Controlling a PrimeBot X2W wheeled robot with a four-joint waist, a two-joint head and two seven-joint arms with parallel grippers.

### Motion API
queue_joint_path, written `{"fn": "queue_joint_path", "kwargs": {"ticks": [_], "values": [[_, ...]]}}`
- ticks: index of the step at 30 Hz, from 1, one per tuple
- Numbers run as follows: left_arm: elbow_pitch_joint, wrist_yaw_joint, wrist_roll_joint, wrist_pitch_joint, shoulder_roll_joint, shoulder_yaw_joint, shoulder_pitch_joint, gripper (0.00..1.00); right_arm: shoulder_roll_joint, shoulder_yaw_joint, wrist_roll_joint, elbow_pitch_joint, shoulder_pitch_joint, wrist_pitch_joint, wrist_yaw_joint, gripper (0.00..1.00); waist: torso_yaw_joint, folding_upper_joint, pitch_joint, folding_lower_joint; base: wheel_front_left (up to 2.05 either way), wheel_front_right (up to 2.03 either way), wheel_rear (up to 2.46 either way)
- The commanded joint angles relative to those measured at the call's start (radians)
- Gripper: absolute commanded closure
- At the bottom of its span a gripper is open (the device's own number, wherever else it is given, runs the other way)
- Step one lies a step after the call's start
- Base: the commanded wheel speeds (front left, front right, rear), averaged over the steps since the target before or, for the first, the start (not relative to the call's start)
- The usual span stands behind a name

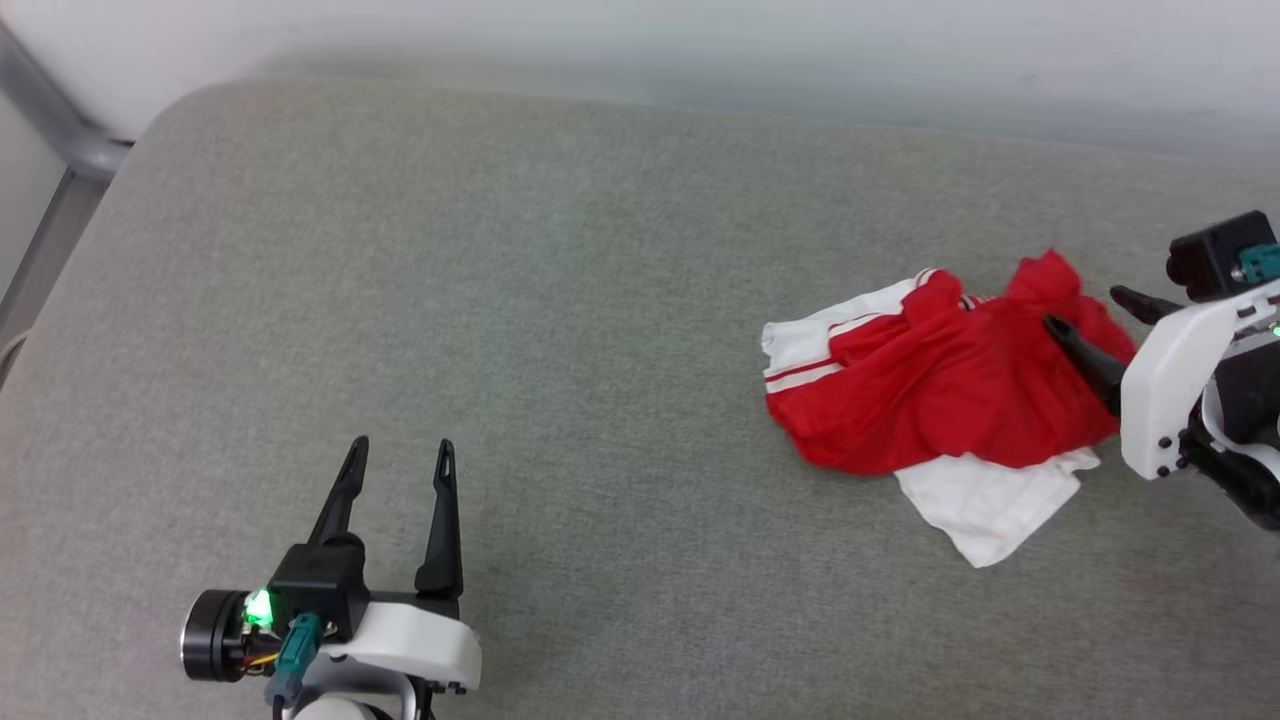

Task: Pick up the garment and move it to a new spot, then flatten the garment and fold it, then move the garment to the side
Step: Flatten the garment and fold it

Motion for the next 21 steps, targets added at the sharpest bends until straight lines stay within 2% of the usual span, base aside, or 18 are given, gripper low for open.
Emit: {"fn": "queue_joint_path", "kwargs": {"ticks": [1, 6, 12, 14, 21], "values": [[-0.004, -0.003, 0.008, -0.003, 0.002, 0.004, 0.016, 0.00, -0.019, -0.004, 0.013, -0.053, 0.031, -0.019, -0.001, 0.00, -0.028, -0.0001, -0.031, -0.0001, 0.00, 0.00, 0.00], [-0.006, -0.009, 0.018, -0.003, 0.006, 0.015, 0.043, 0.00, -0.081, 0.010, 0.064, -0.294, 0.096, 0.034, -0.001, 0.00, -0.061, -0.0001, -0.063, -0.0001, 0.00, 0.00, 0.00], [-0.009, -0.012, 0.025, -0.003, 0.005, 0.012, 0.054, 0.00, -0.168, 0.008, 0.117, -0.552, 0.152, 0.230, -0.001, 0.00, -0.070, -0.0001, -0.075, -0.0001, 0.00, 0.00, 0.00], [-0.010, -0.013, 0.025, -0.003, 0.005, 0.012, 0.053, 0.00, -0.179, 0.009, 0.127, -0.580, 0.160, 0.272, -0.001, 0.00, -0.069, -0.0001, -0.075, -0.0001, 0.00, 0.00, 0.00], [-0.018, -0.022, 0.029, -0.003, 0.007, 0.010, 0.047, 0.00, -0.229, 0.060, 0.147, -0.676, 0.192, 0.535, -0.001, 0.00, -0.051, -0.0001, -0.062, -0.0001, 0.00, 0.00, 0.00]]}}
